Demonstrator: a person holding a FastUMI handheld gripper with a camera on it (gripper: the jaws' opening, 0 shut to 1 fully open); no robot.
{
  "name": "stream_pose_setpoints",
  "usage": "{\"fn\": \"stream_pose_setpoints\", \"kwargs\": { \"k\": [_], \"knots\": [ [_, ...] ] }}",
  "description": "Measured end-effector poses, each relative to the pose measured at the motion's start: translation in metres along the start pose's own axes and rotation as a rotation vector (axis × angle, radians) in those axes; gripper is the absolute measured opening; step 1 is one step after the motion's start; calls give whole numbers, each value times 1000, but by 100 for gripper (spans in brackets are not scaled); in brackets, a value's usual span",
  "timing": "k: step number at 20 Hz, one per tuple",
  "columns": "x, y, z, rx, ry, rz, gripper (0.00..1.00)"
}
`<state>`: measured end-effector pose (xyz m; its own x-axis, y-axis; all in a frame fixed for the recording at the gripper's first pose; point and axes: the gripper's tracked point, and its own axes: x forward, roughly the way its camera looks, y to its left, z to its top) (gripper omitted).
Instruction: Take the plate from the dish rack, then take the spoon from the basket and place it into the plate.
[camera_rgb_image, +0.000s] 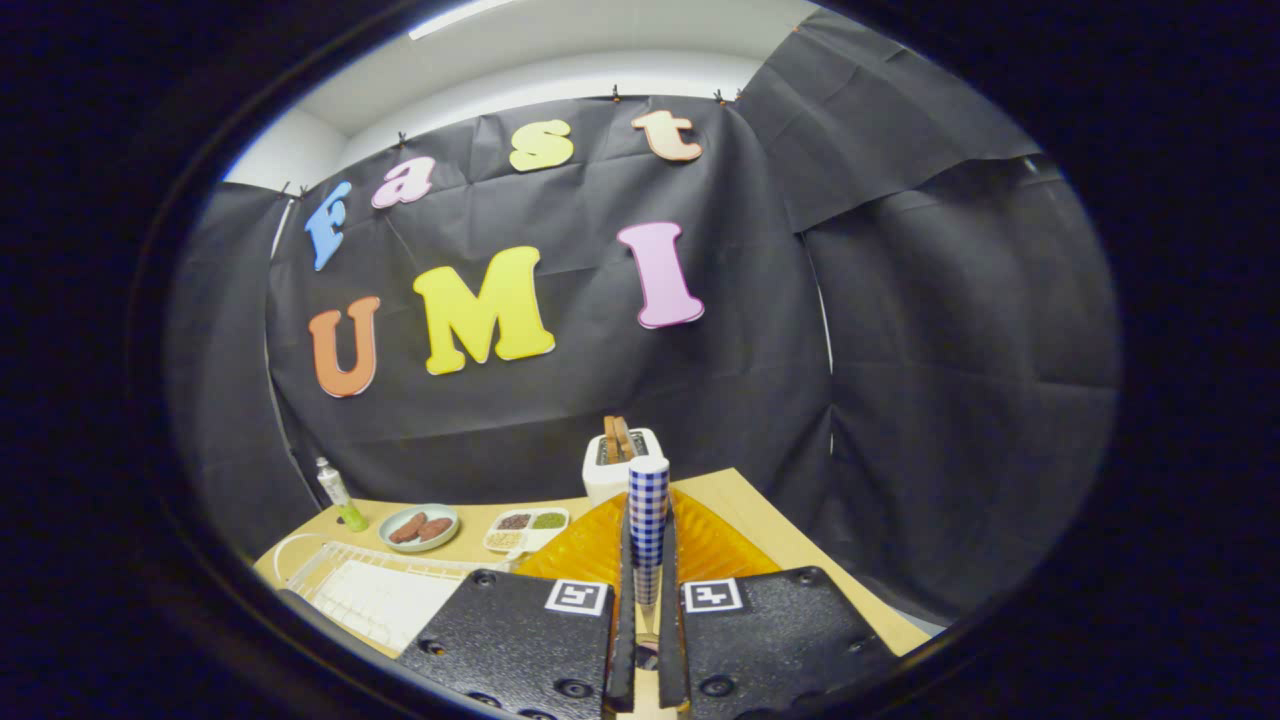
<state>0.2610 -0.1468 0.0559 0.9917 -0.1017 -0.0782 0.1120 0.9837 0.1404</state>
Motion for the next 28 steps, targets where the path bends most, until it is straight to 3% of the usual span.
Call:
{"fn": "stream_pose_setpoints", "kwargs": {
  "k": [5, 13, 20, 28],
  "knots": [
    [-70, 45, -6, 6, -39, 73, 14],
    [-161, 112, -65, -7, -77, 146, 14],
    [-187, 157, -118, -7, -20, 202, 14],
    [-183, 183, -161, -28, 41, 241, 14]
  ]
}}
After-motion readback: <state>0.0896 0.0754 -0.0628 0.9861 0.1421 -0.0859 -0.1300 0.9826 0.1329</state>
